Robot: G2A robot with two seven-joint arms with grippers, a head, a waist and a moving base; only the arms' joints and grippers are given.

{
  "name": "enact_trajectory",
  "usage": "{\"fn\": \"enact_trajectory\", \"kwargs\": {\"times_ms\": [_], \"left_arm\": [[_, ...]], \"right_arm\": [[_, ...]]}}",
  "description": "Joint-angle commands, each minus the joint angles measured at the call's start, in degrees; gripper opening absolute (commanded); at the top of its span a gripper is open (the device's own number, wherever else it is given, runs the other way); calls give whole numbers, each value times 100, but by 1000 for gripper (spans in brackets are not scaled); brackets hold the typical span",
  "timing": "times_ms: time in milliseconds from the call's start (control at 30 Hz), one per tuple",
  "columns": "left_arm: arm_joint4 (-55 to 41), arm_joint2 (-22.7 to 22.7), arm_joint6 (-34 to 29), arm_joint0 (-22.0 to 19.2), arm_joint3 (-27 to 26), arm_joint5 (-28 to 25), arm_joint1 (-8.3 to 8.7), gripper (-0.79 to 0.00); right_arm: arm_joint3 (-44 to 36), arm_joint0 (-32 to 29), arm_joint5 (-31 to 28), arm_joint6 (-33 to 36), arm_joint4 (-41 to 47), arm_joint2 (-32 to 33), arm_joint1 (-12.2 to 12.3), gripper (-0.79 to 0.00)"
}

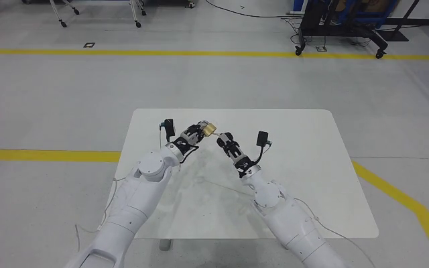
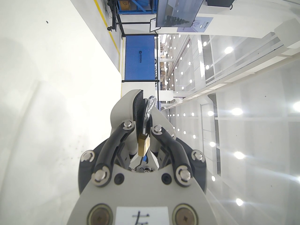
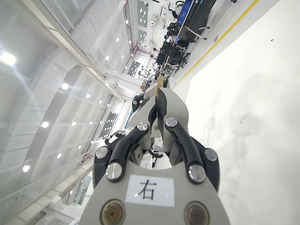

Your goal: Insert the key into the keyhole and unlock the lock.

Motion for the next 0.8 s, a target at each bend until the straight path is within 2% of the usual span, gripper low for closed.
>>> {"fn": "enact_trajectory", "kwargs": {"times_ms": [0,767], "left_arm": [[-1,-7,-14,-1,4,1,-4,-785],[4,-88,-98,-28,74,85,-53,-785]], "right_arm": [[10,4,1,-4,15,10,-10,-785],[198,87,55,-64,-229,-14,-152,-785]]}}
